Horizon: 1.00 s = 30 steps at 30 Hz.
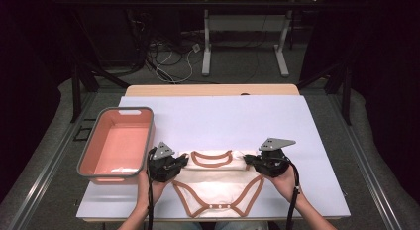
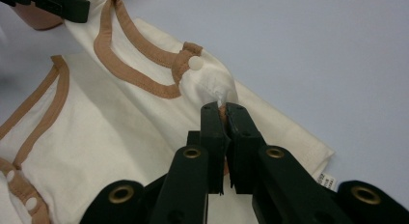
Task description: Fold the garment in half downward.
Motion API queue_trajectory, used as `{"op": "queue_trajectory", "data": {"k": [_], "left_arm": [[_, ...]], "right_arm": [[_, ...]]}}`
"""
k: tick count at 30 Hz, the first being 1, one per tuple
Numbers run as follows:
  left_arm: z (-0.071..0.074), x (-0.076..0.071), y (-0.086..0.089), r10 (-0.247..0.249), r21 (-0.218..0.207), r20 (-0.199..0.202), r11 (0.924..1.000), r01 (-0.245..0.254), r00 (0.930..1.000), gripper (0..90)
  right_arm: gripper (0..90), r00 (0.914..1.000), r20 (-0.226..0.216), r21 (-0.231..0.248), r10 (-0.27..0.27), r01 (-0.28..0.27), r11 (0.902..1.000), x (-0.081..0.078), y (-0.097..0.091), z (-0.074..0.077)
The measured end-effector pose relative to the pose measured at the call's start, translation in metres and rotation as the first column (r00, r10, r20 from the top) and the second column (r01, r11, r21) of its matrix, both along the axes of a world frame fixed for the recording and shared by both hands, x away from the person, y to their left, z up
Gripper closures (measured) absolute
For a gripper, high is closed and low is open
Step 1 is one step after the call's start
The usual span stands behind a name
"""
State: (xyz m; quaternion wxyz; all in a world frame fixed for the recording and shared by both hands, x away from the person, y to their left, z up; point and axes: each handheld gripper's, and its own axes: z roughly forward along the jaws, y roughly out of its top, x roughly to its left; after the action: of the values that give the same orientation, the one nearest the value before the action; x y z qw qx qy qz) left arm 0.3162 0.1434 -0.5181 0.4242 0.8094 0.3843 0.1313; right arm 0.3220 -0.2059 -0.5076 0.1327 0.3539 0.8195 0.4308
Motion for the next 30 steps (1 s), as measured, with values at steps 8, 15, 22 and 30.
{"op": "queue_trajectory", "data": {"k": [8,15,22,30], "left_arm": [[-0.001,-0.007,0.002,-0.008,-0.013,-0.014,0.9999,0.008,0.9999,83.9],[-0.002,-0.010,0.003,-0.010,-0.018,-0.024,0.9998,0.009,0.9997,83.6],[-0.003,-0.015,0.004,-0.020,-0.013,-0.028,0.9997,0.020,0.9994,83.4],[-0.004,-0.021,0.004,-0.032,-0.012,-0.038,0.9994,0.031,0.9988,83.4]], "right_arm": [[86.7,1.0000,-0.006,0.005,-0.001,0.001,1.0000,-0.006,-0.002,0.003],[86.7,1.0000,0.001,0.007,0.009,-0.009,0.9999,-0.010,-0.002,0.002],[86.7,0.9998,-0.010,0.004,0.019,-0.019,0.9998,-0.015,-0.002,0.000],[86.7,0.9993,-0.025,-0.006,0.027,-0.027,0.9996,-0.020,-0.003,-0.003]]}}
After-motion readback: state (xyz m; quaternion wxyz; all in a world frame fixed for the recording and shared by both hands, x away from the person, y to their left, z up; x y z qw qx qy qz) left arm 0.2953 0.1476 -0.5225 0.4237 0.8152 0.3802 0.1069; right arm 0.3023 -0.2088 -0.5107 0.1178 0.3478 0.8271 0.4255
